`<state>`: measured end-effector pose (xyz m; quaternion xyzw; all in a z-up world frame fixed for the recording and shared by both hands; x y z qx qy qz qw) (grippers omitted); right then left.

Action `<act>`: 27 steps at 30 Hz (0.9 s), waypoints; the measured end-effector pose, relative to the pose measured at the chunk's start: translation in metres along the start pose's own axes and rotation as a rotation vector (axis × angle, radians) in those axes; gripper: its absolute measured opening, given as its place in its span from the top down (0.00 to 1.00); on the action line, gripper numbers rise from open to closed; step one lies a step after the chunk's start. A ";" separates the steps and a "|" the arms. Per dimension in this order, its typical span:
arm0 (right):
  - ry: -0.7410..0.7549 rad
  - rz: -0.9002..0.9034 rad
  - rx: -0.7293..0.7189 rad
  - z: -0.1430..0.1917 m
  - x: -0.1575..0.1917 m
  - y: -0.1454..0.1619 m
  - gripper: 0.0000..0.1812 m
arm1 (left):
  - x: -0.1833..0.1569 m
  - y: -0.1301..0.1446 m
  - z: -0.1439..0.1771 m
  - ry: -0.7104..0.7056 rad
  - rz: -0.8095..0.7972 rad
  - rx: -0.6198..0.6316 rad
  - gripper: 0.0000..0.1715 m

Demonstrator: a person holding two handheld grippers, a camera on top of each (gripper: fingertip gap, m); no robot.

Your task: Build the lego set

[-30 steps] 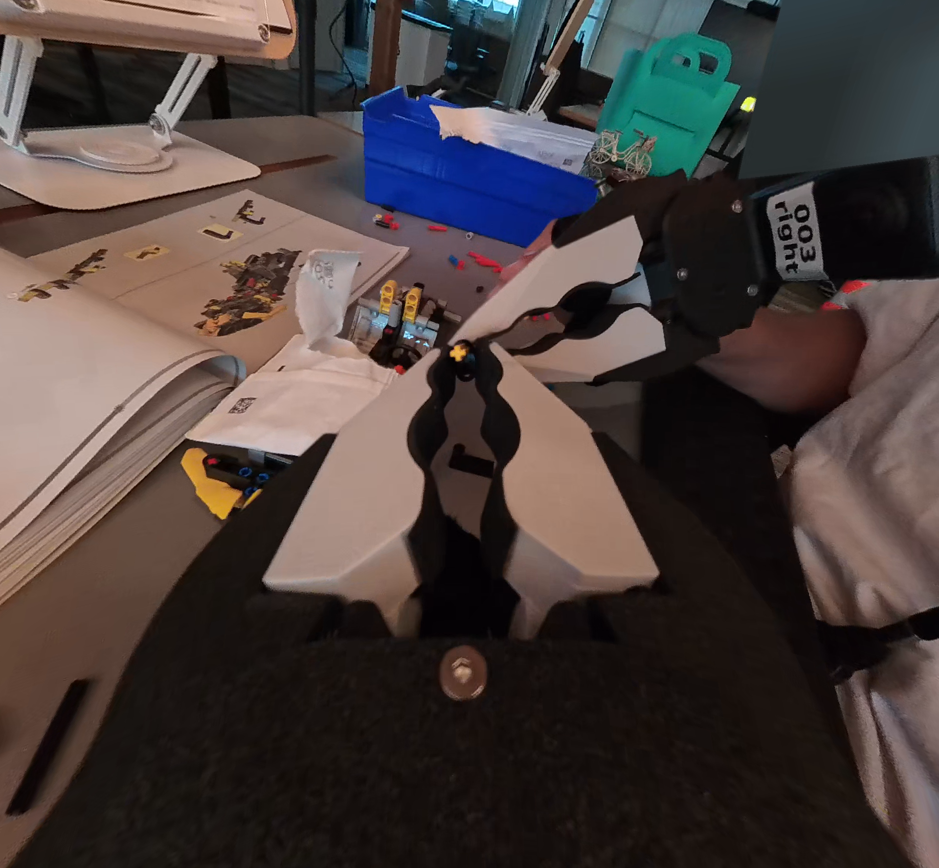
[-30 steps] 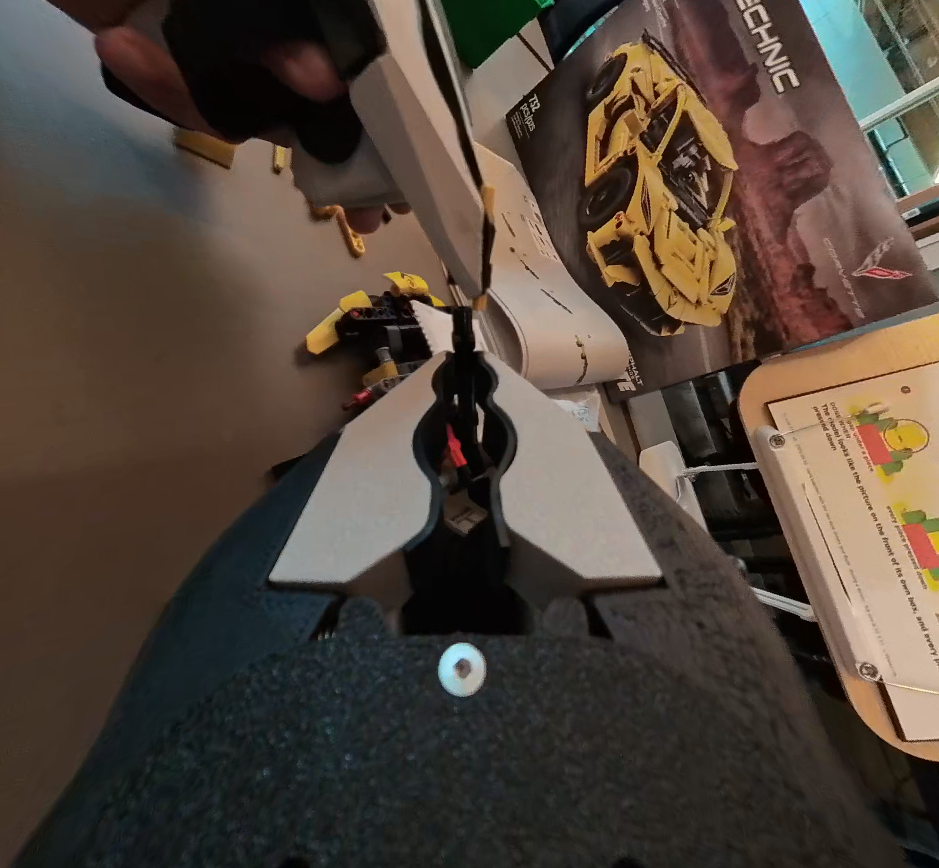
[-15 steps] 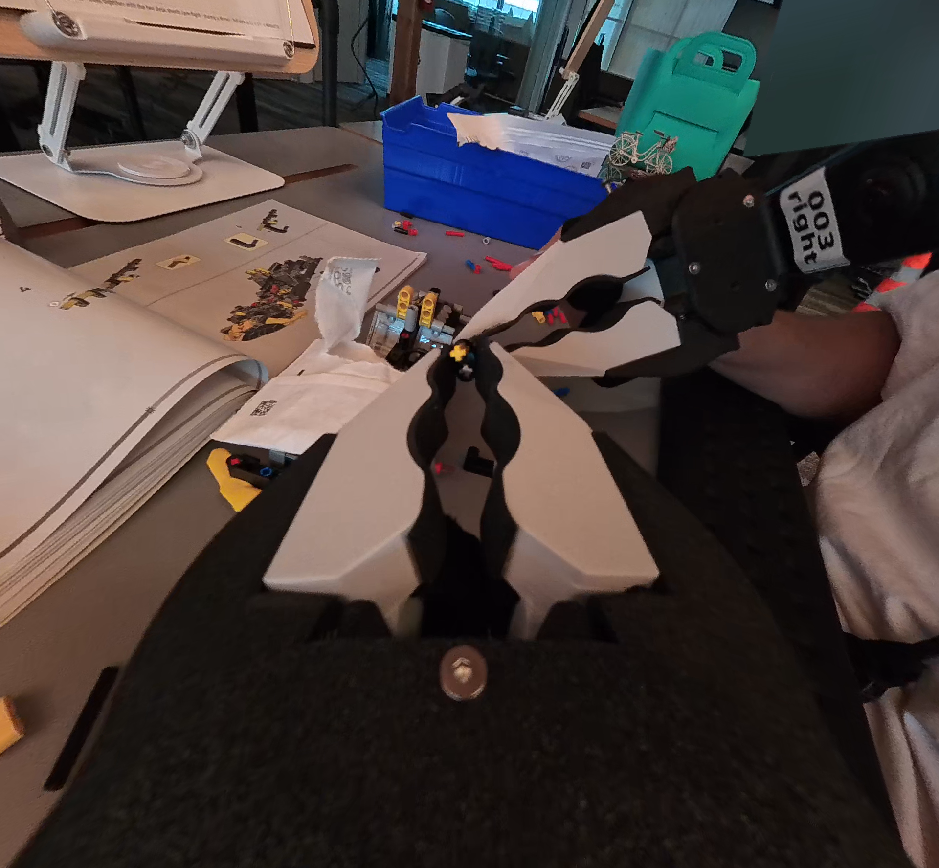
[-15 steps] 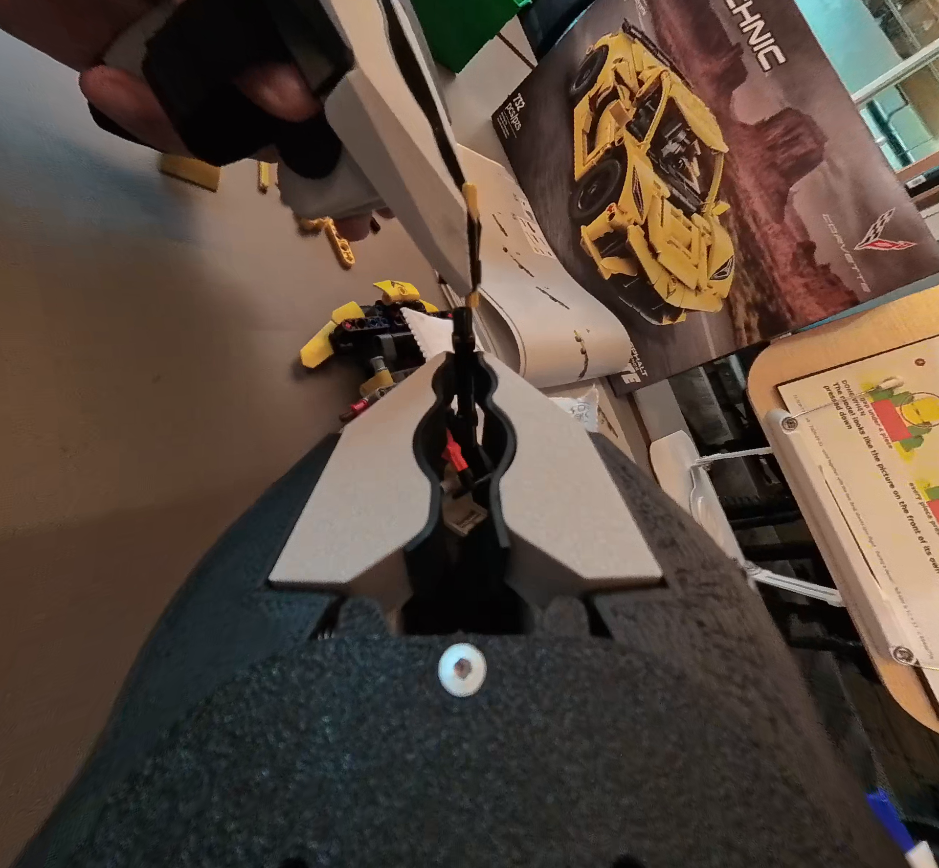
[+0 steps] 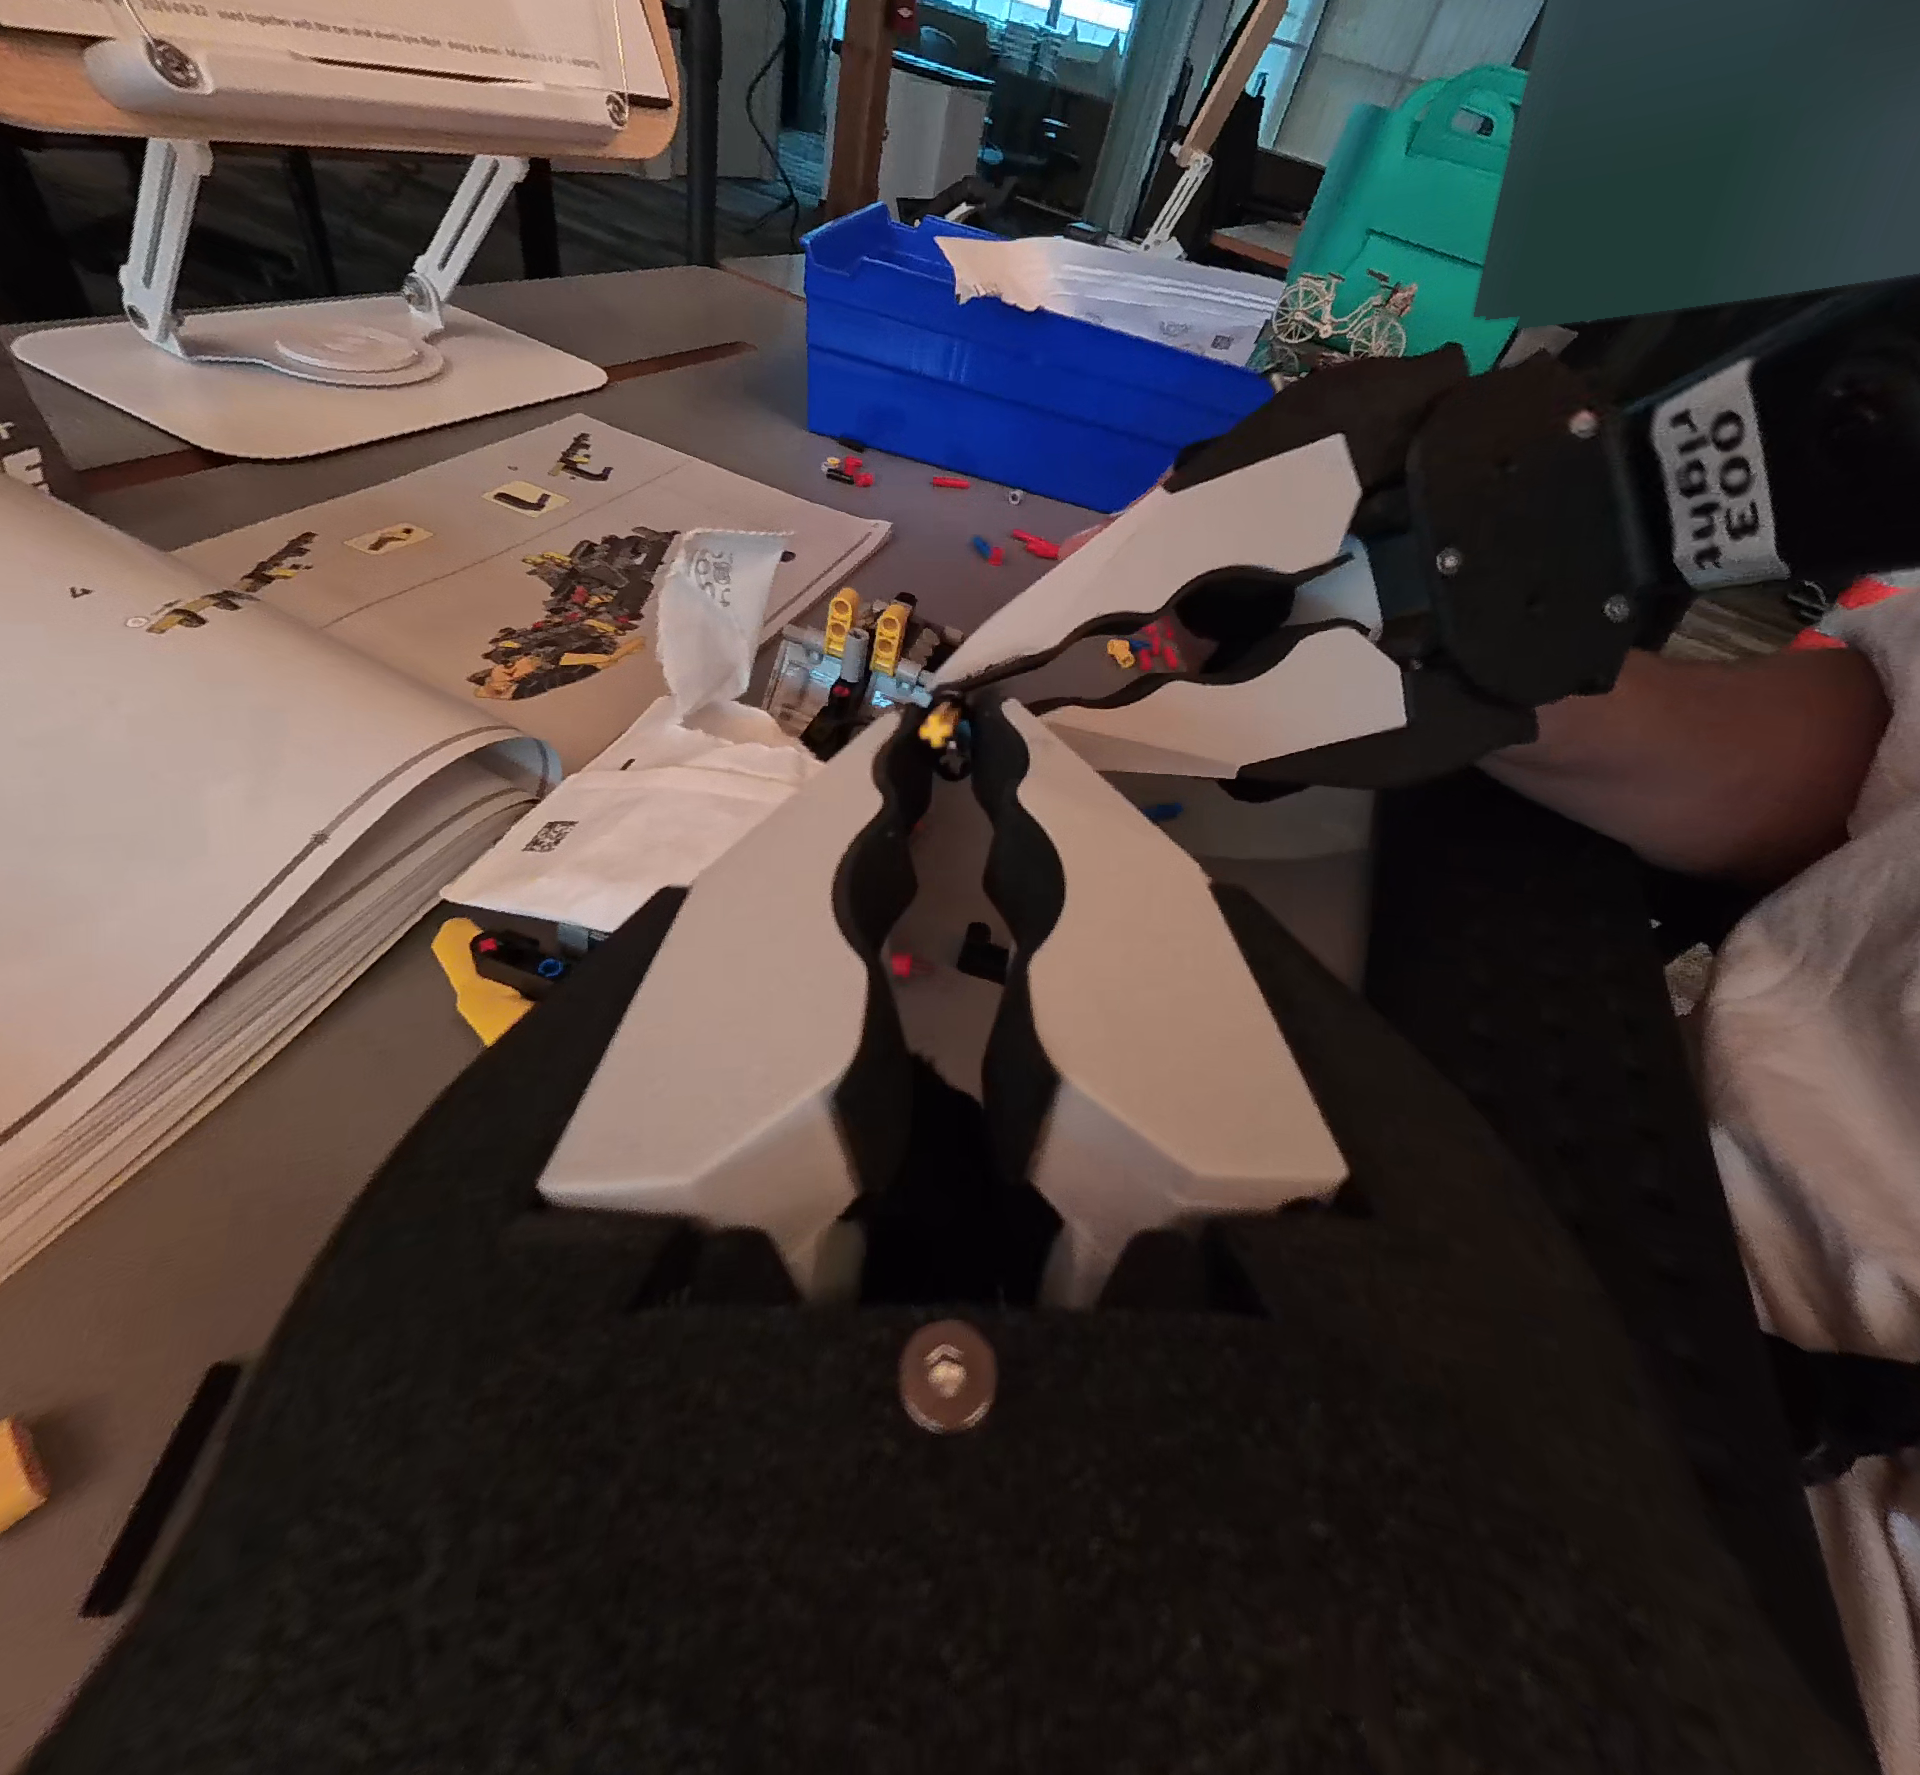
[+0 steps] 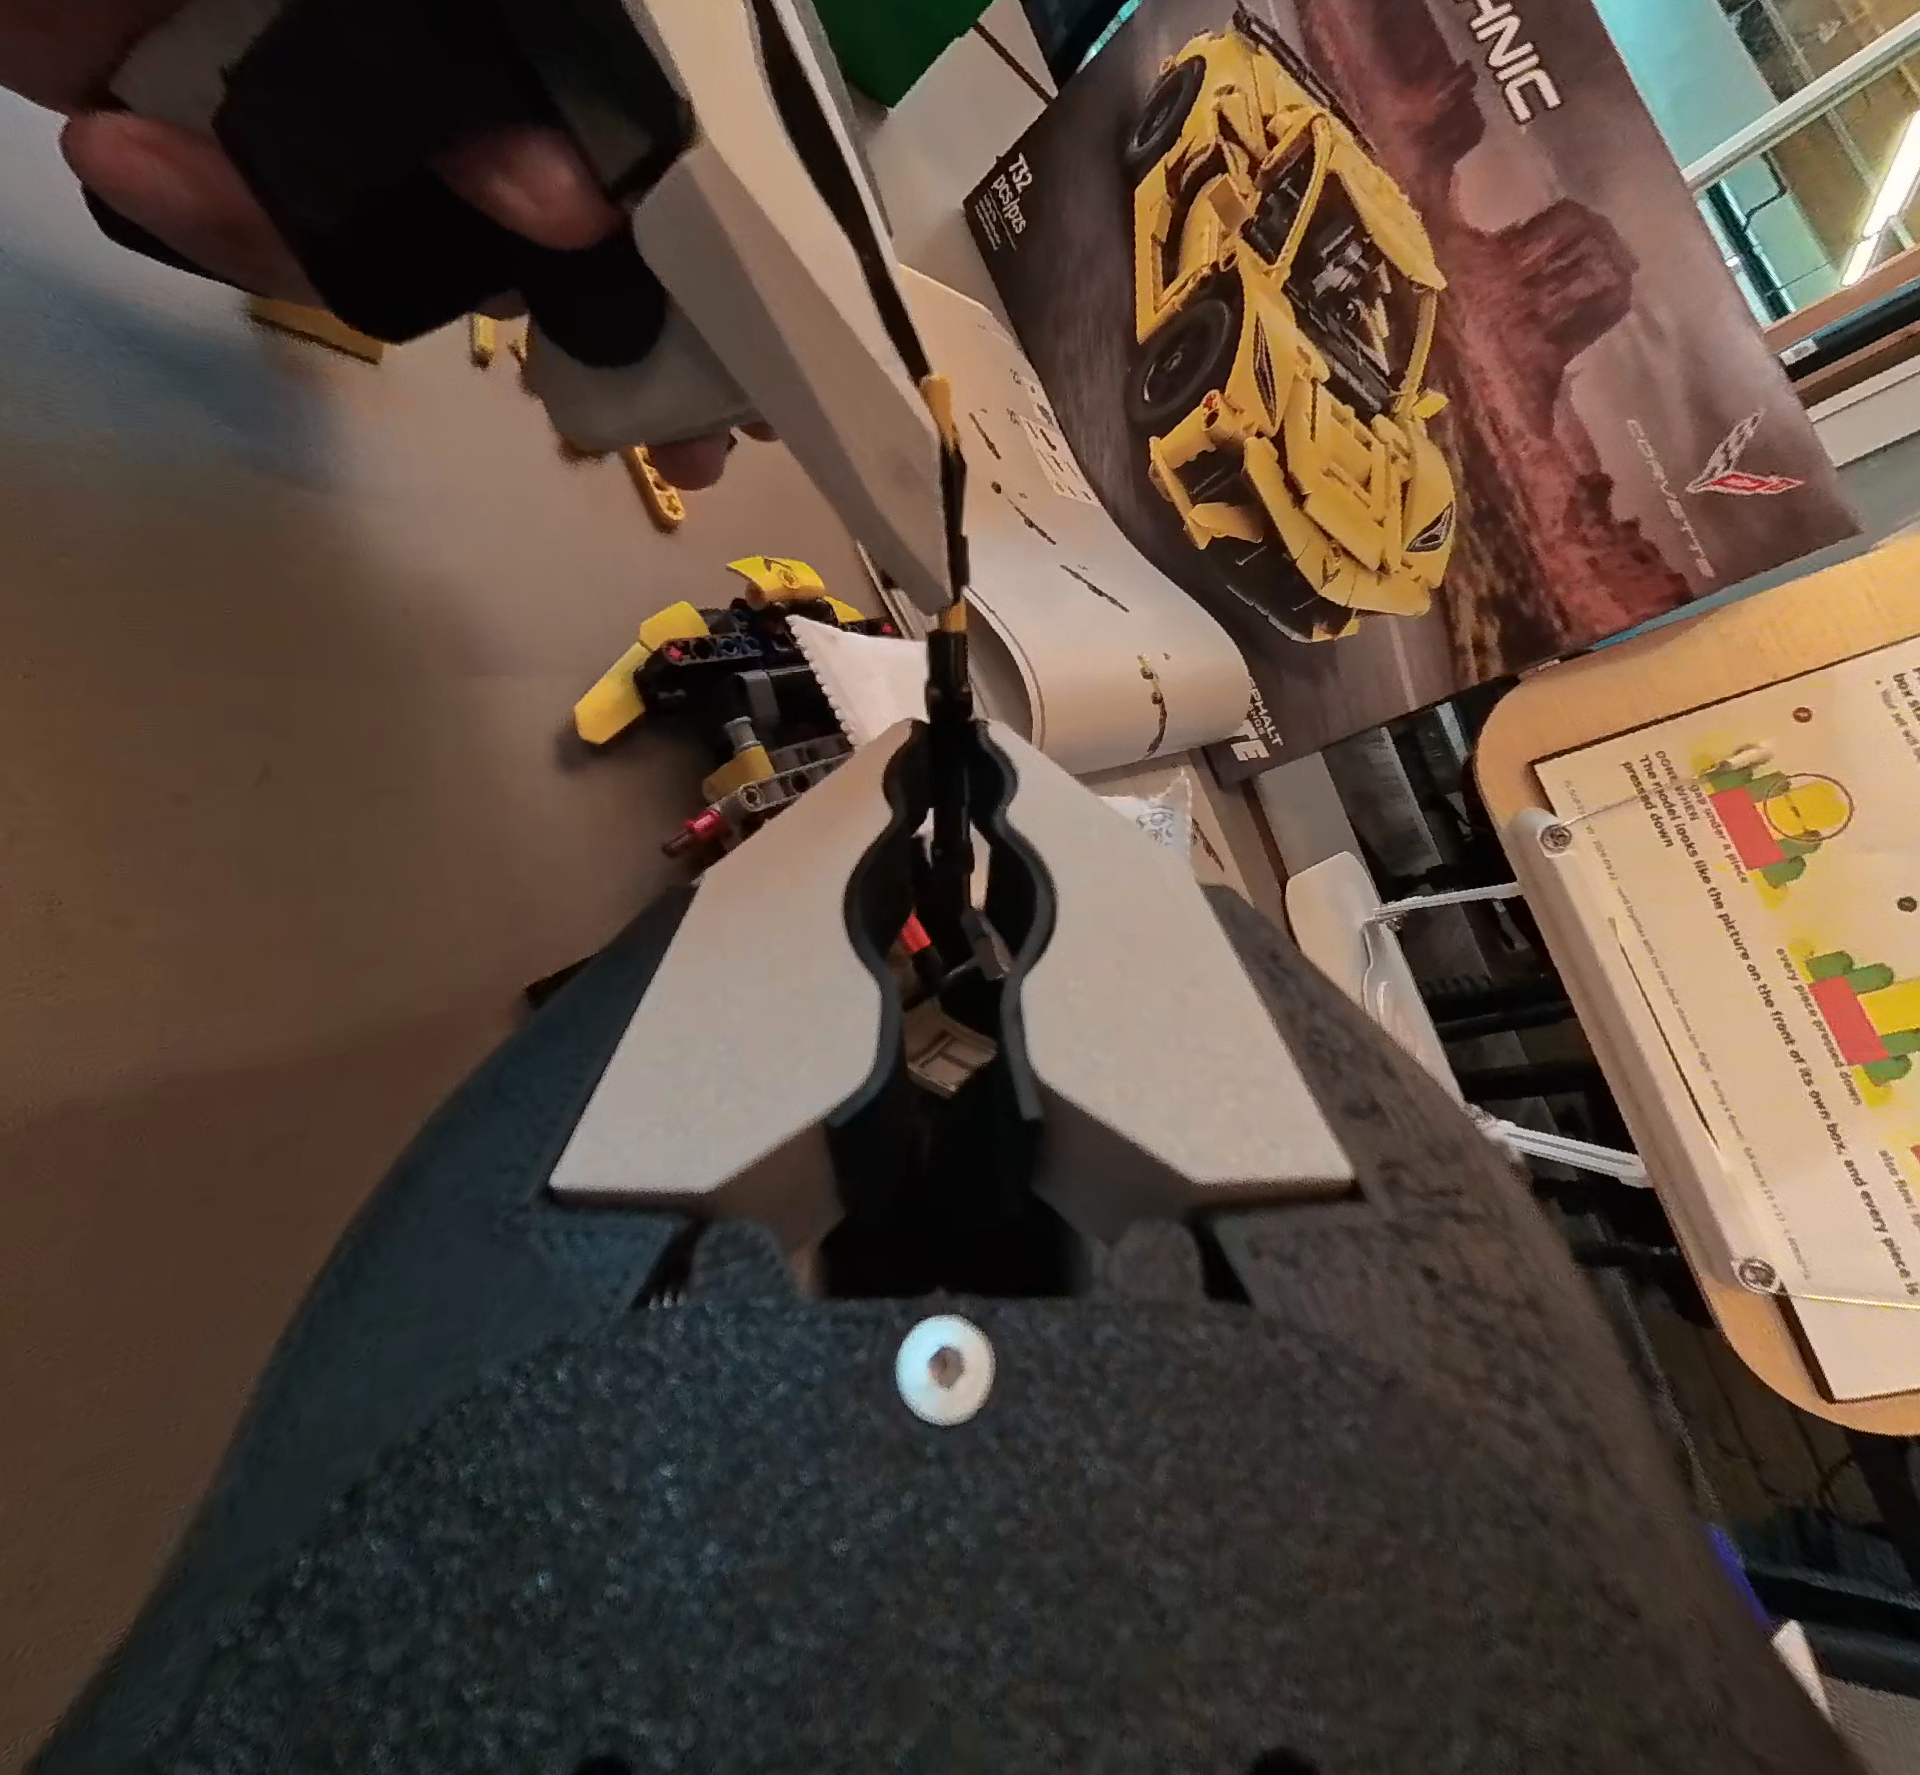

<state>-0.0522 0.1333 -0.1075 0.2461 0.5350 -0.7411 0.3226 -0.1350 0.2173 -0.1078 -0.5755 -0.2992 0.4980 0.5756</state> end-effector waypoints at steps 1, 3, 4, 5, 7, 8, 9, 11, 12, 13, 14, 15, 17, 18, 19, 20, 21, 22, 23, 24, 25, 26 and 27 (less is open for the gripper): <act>0.015 0.008 0.010 0.000 0.000 0.000 0.96 | 0.001 0.000 0.000 -0.008 0.007 0.001 0.97; 0.057 0.055 0.043 -0.001 0.001 -0.002 0.96 | 0.002 0.001 -0.002 -0.014 0.032 -0.002 0.97; 0.078 0.085 0.059 -0.001 0.002 -0.002 0.96 | 0.003 0.002 -0.002 -0.011 0.048 -0.004 0.97; 0.088 0.104 0.073 -0.001 0.003 -0.003 0.97 | 0.003 0.003 -0.002 -0.003 0.066 -0.002 0.97; 0.088 0.123 0.080 -0.002 0.004 -0.002 0.96 | 0.005 0.004 -0.002 0.025 0.107 0.001 0.97; 0.089 0.131 0.079 -0.001 0.005 -0.002 0.96 | 0.005 0.004 -0.003 0.040 0.127 0.001 0.97; 0.094 0.144 0.080 -0.001 0.005 -0.002 0.96 | 0.005 0.005 -0.003 0.060 0.149 0.001 0.97; 0.103 0.172 0.088 -0.001 0.006 -0.002 0.96 | 0.007 0.005 -0.002 0.078 0.186 0.000 0.97; 0.102 0.173 0.090 -0.001 0.007 -0.003 0.96 | 0.007 0.006 -0.002 0.079 0.190 0.001 0.97; 0.092 0.158 0.090 -0.002 0.007 -0.002 0.96 | 0.007 0.006 -0.002 0.075 0.188 0.003 0.97; 0.081 0.136 0.084 -0.002 0.006 -0.002 0.96 | 0.007 0.006 -0.002 0.067 0.182 0.002 0.97; 0.077 0.121 0.080 -0.002 0.006 -0.002 0.96 | 0.007 0.006 -0.003 0.059 0.173 0.002 0.97; 0.075 0.115 0.090 -0.002 0.005 -0.001 0.96 | 0.007 0.006 -0.004 0.053 0.161 0.011 0.97; 0.072 0.117 0.096 -0.003 0.006 0.000 0.96 | 0.008 0.007 -0.004 0.055 0.171 0.016 0.97; 0.072 0.122 0.100 -0.004 0.007 0.001 0.96 | 0.009 0.007 -0.005 0.058 0.186 0.017 0.97; 0.071 0.126 0.108 -0.004 0.007 0.001 0.96 | 0.009 0.008 -0.005 0.059 0.194 0.020 0.97; 0.072 0.132 0.116 -0.004 0.008 0.001 0.96 | 0.010 0.009 -0.005 0.055 0.194 0.023 0.97; 0.076 0.139 0.121 -0.005 0.009 0.001 0.96 | 0.010 0.009 -0.005 0.049 0.189 0.027 0.97; 0.075 0.139 0.129 -0.005 0.009 0.001 0.96 | 0.010 0.010 -0.005 0.039 0.179 0.036 0.97; 0.074 0.135 0.138 -0.005 0.010 0.002 0.96 | 0.010 0.010 -0.006 0.029 0.166 0.044 0.97; 0.074 0.129 0.144 -0.005 0.010 0.002 0.96 | 0.010 0.010 -0.006 0.019 0.155 0.048 0.97; 0.077 0.126 0.149 -0.005 0.010 0.001 0.96 | 0.009 0.009 -0.007 0.012 0.146 0.051 0.97; 0.081 0.129 0.155 -0.005 0.010 0.001 0.96 | 0.009 0.009 -0.007 0.006 0.140 0.055 0.97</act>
Point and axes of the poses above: each gripper's, where its closed fingertips meet, z back along the fingers, y out of its underside, x = y × z across the jaws, the point moved 7 cm from there along z, back along the fingers, and after that the axes turned 3 degrees about y, right-handed, at the moved point
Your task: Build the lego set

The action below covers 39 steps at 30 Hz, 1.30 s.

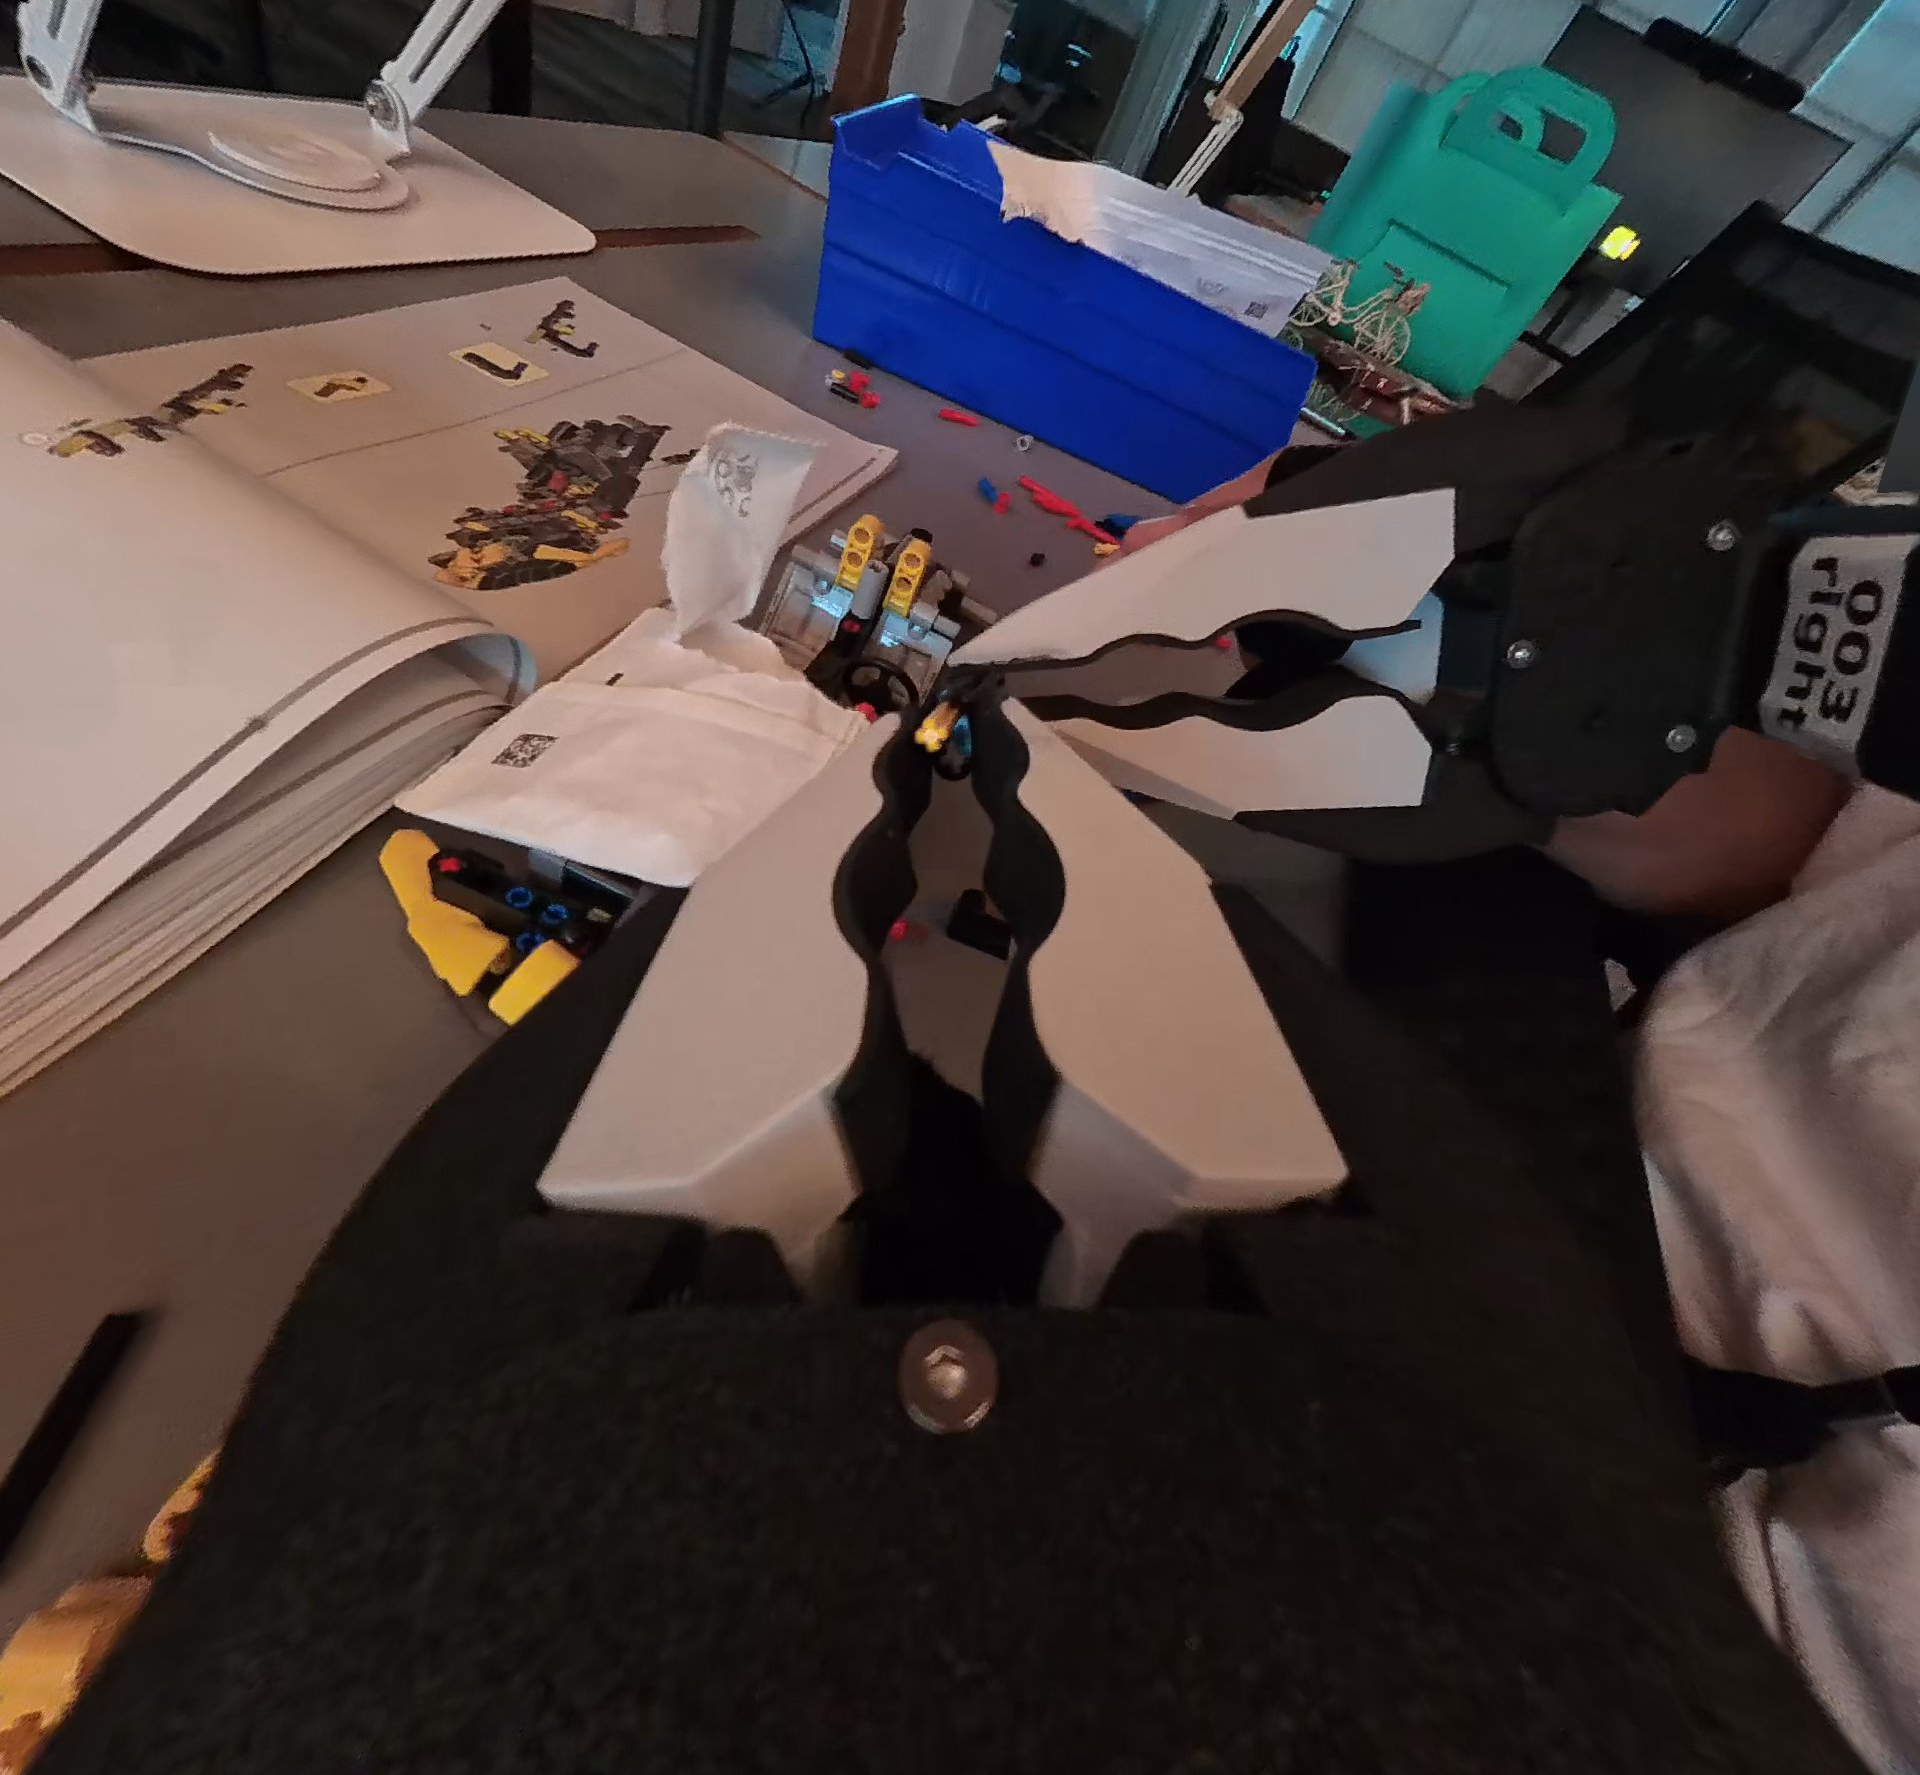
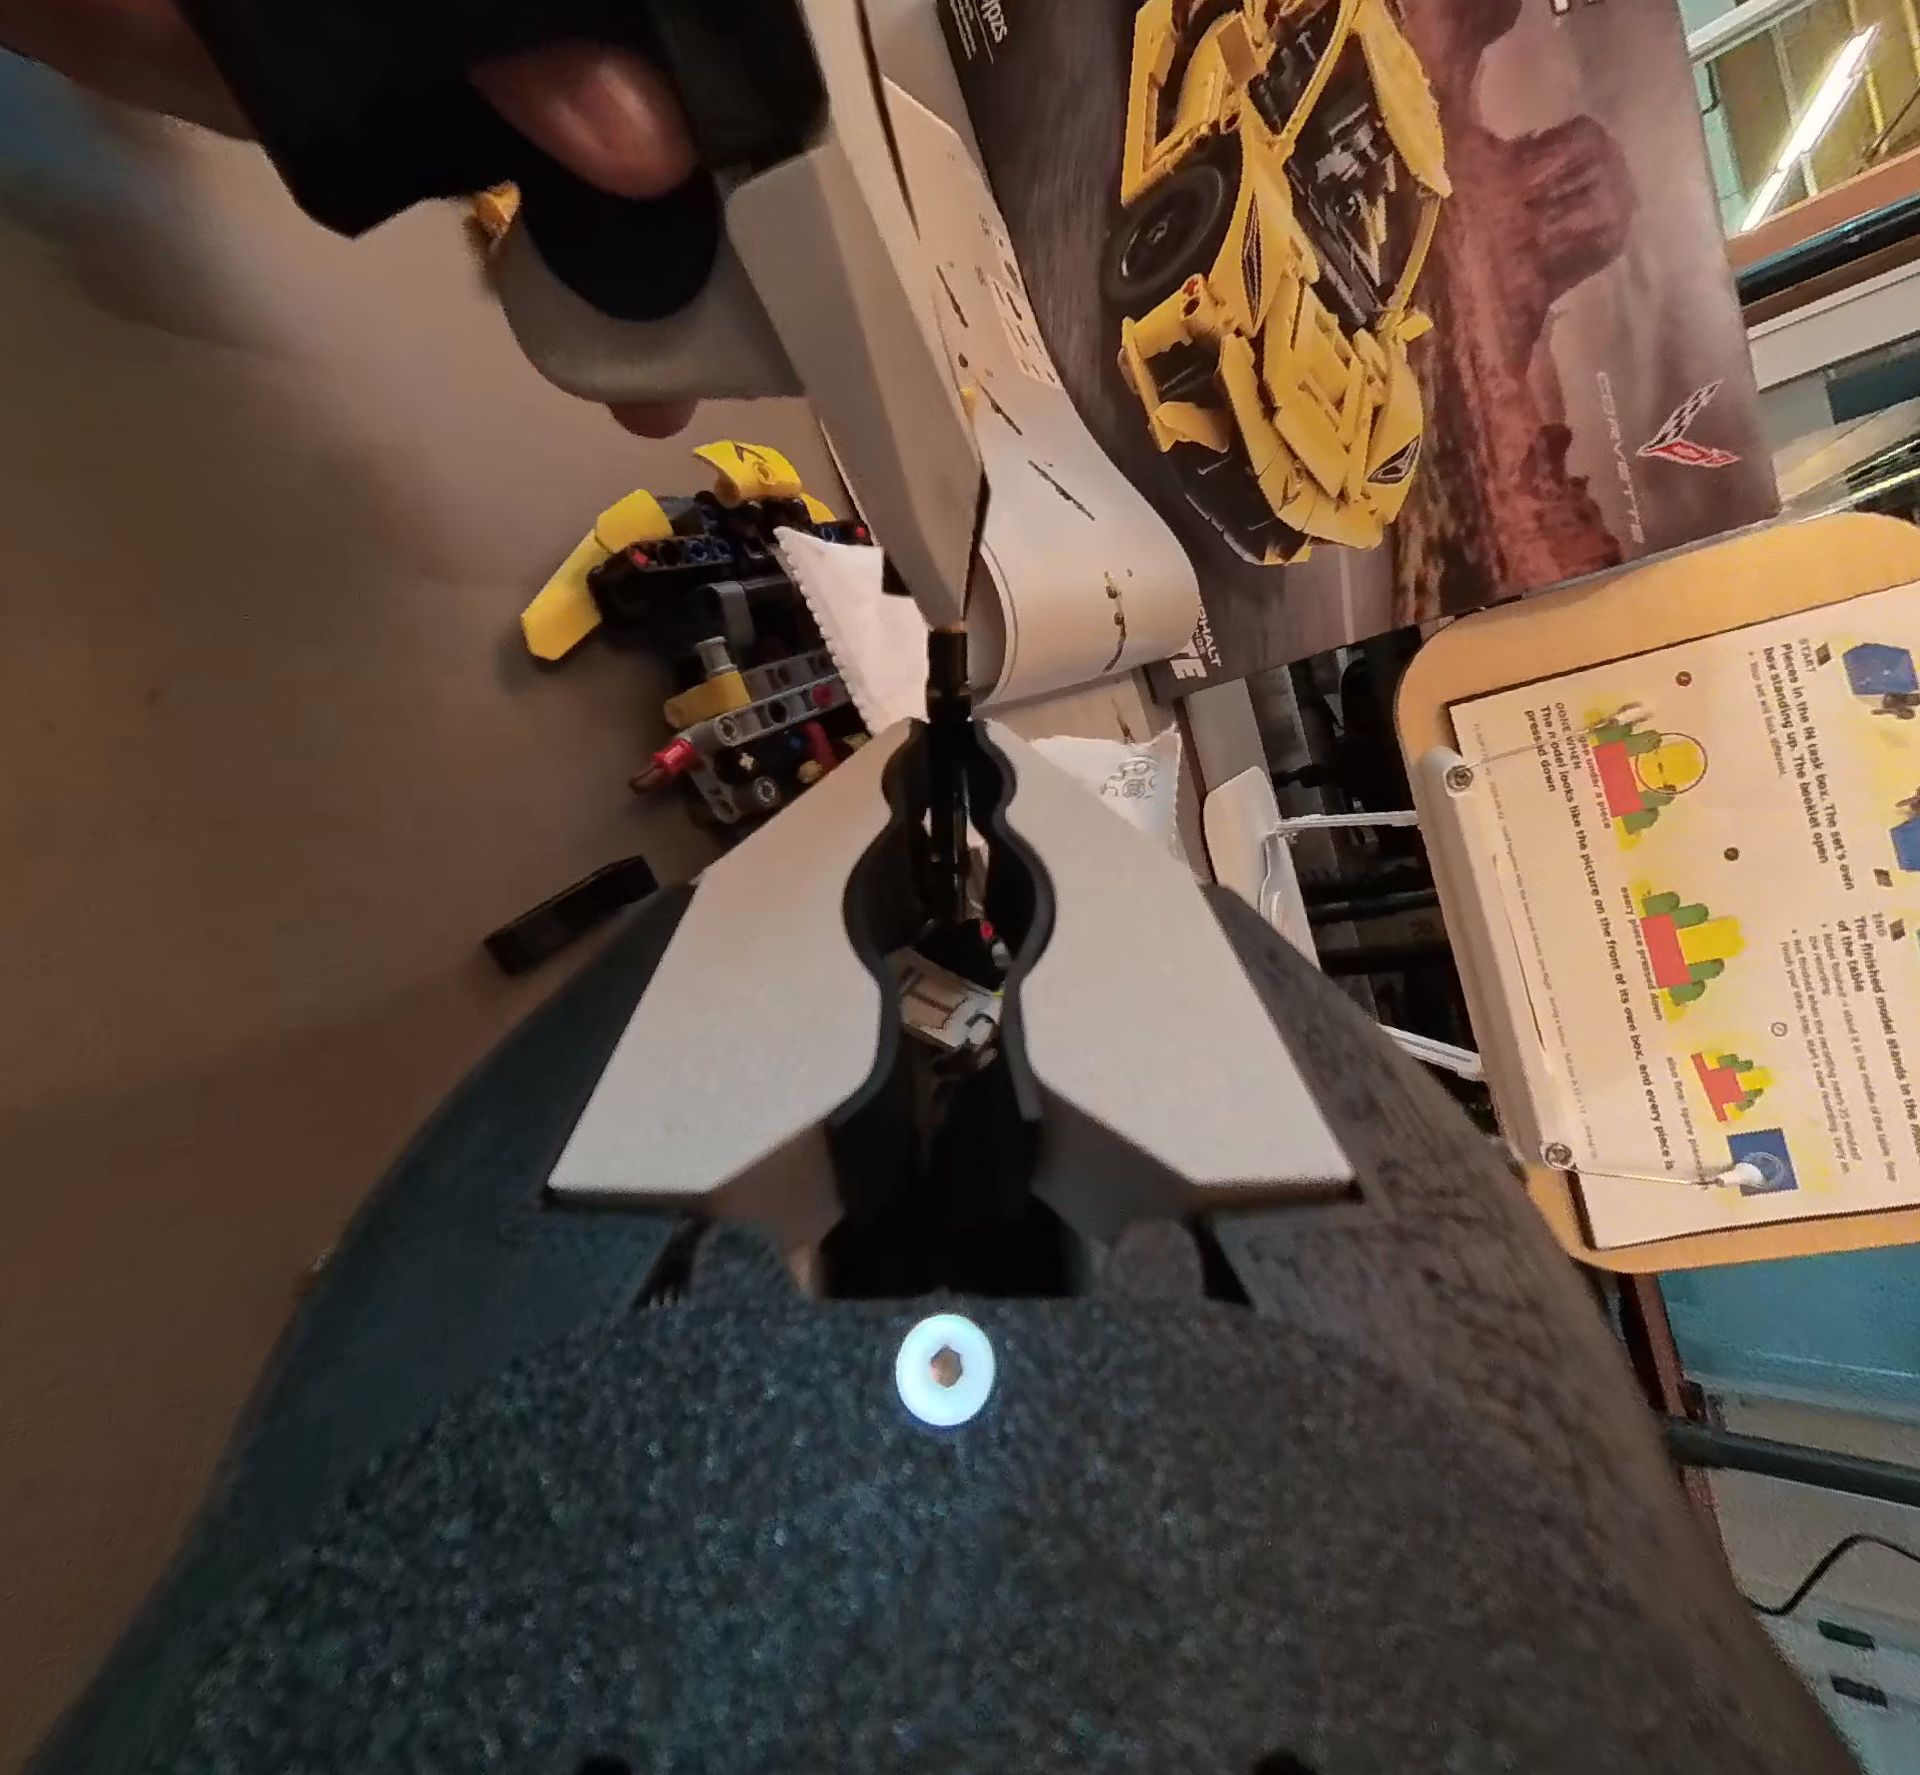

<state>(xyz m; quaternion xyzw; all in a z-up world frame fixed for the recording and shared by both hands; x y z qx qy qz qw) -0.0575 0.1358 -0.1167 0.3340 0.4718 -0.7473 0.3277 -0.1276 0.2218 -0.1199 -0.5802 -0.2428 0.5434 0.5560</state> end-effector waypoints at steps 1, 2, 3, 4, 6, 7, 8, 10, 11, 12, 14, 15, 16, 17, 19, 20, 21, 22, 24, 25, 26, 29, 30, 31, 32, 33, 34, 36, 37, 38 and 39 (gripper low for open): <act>0.003 0.004 0.005 0.000 0.000 0.000 0.96 | 0.000 0.000 0.000 -0.006 -0.005 0.004 0.97; 0.005 0.007 0.010 0.000 0.001 0.000 0.96 | 0.000 0.000 -0.001 -0.012 -0.009 0.008 0.97; 0.001 0.006 0.013 0.000 0.001 0.000 0.96 | 0.000 0.001 -0.001 -0.015 -0.013 0.013 0.97; -0.008 -0.002 0.009 0.000 0.002 0.001 0.96 | -0.001 0.001 -0.001 -0.015 -0.018 0.013 0.97; -0.037 -0.034 -0.023 0.000 0.000 0.002 0.96 | -0.002 0.000 0.000 0.004 -0.029 0.013 0.97; -0.062 -0.044 -0.043 0.001 -0.001 0.003 0.96 | -0.003 0.000 0.001 0.017 -0.035 0.020 0.97; -0.095 -0.059 -0.072 0.001 -0.002 0.005 0.96 | -0.003 0.001 0.001 0.033 -0.034 0.031 0.97; -0.164 -0.110 -0.116 0.001 -0.002 0.010 0.96 | -0.003 0.003 0.000 0.045 -0.024 0.050 0.97; -0.174 -0.120 -0.124 0.001 -0.002 0.011 0.96 | -0.003 0.003 0.000 0.045 -0.024 0.050 0.97; -0.168 -0.108 -0.123 0.000 -0.002 0.011 0.96 | -0.002 0.004 0.000 0.047 -0.019 0.048 0.97; -0.162 -0.107 -0.127 -0.001 -0.001 0.011 0.96 | 0.001 0.003 0.000 0.075 0.040 0.034 0.97; -0.179 -0.146 -0.140 -0.002 -0.002 0.012 0.96 | 0.003 0.003 0.000 0.102 0.088 0.020 0.97; -0.202 -0.203 -0.161 -0.002 -0.005 0.013 0.96 | 0.004 0.002 0.000 0.130 0.135 0.000 0.97; -0.223 -0.256 -0.172 -0.002 -0.007 0.015 0.96 | 0.005 0.001 0.001 0.152 0.172 -0.024 0.97; -0.239 -0.330 -0.196 -0.001 -0.014 0.018 0.96 | 0.008 -0.001 0.003 0.164 0.210 -0.045 0.97; -0.250 -0.363 -0.209 -0.001 -0.016 0.019 0.96 | 0.010 -0.001 0.004 0.170 0.228 -0.058 0.97; -0.262 -0.395 -0.215 -0.001 -0.018 0.020 0.96 | 0.011 -0.002 0.005 0.180 0.252 -0.075 0.97; -0.280 -0.430 -0.223 -0.001 -0.019 0.021 0.96 | 0.012 -0.003 0.006 0.190 0.273 -0.087 0.97; -0.312 -0.481 -0.242 -0.001 -0.020 0.021 0.96 | 0.014 -0.003 0.007 0.196 0.300 -0.099 0.97; -0.323 -0.485 -0.248 0.000 -0.020 0.020 0.96 | 0.014 -0.003 0.007 0.200 0.303 -0.099 0.97; -0.325 -0.480 -0.249 -0.001 -0.019 0.020 0.97 | 0.014 -0.003 0.007 0.201 0.299 -0.095 0.97; -0.314 -0.432 -0.235 -0.001 -0.014 0.017 0.96 | 0.010 -0.003 0.006 0.186 0.254 -0.075 0.97; -0.314 -0.417 -0.228 -0.001 -0.012 0.016 0.96 | 0.009 -0.003 0.005 0.183 0.242 -0.068 0.97; -0.314 -0.406 -0.222 -0.002 -0.011 0.015 0.96 | 0.008 -0.003 0.005 0.183 0.232 -0.062 0.97; -0.311 -0.395 -0.214 -0.002 -0.009 0.015 0.96 | 0.007 -0.003 0.005 0.184 0.226 -0.057 0.97; -0.309 -0.385 -0.206 -0.003 -0.008 0.014 0.96 | 0.006 -0.003 0.005 0.183 0.222 -0.055 0.97; -0.312 -0.379 -0.202 -0.003 -0.007 0.014 0.96 | 0.006 -0.003 0.005 0.183 0.217 -0.053 0.97; -0.321 -0.384 -0.200 -0.004 -0.006 0.013 0.96 | 0.005 -0.003 0.005 0.179 0.208 -0.048 0.97; -0.325 -0.386 -0.196 -0.004 -0.006 0.014 0.96 | 0.005 -0.003 0.005 0.179 0.204 -0.049 0.97; -0.324 -0.386 -0.194 -0.005 -0.006 0.015 0.96 | 0.004 -0.003 0.006 0.180 0.202 -0.050 0.97; -0.325 -0.390 -0.192 -0.005 -0.007 0.015 0.96 | 0.004 -0.003 0.006 0.180 0.201 -0.051 0.97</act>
Point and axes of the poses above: each gripper's, where its closed fingertips meet, z back along the fingers, y out of its underside, x = y × z across the jaws, the point moved 7 cm from there along z, back along the fingers, and after that the axes turned 3 degrees about y, right-handed, at the moved point
